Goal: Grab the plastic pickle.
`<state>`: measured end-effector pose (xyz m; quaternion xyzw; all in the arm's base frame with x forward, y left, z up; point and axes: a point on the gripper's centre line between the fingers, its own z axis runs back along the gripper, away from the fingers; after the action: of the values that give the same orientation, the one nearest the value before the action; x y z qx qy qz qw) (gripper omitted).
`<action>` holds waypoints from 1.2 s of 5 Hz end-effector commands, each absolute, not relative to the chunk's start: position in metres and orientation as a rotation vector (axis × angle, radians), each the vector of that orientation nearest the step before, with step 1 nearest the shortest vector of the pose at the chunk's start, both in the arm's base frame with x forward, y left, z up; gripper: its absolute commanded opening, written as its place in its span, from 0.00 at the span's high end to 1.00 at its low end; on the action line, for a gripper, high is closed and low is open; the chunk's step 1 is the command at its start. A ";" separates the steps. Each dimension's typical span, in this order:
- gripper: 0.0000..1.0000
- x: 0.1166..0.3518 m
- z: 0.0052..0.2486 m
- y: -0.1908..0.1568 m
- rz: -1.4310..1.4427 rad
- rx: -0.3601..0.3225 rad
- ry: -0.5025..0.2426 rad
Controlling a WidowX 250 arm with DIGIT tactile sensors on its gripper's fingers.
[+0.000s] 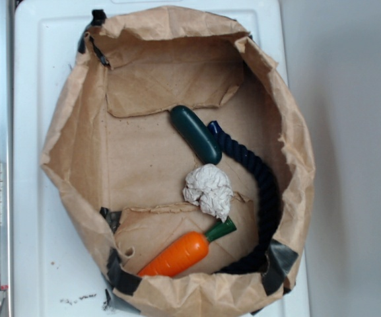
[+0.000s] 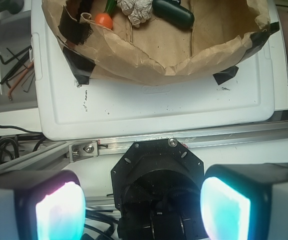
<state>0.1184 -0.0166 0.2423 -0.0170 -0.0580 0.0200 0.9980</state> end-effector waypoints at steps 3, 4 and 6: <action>0.00 0.158 0.235 0.008 -0.264 -0.043 -0.201; 0.00 0.188 0.229 0.023 -0.365 -0.002 -0.221; 0.00 0.244 0.218 0.029 -0.408 0.063 -0.212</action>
<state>0.2388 0.0300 0.1994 0.0176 -0.0791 -0.2001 0.9764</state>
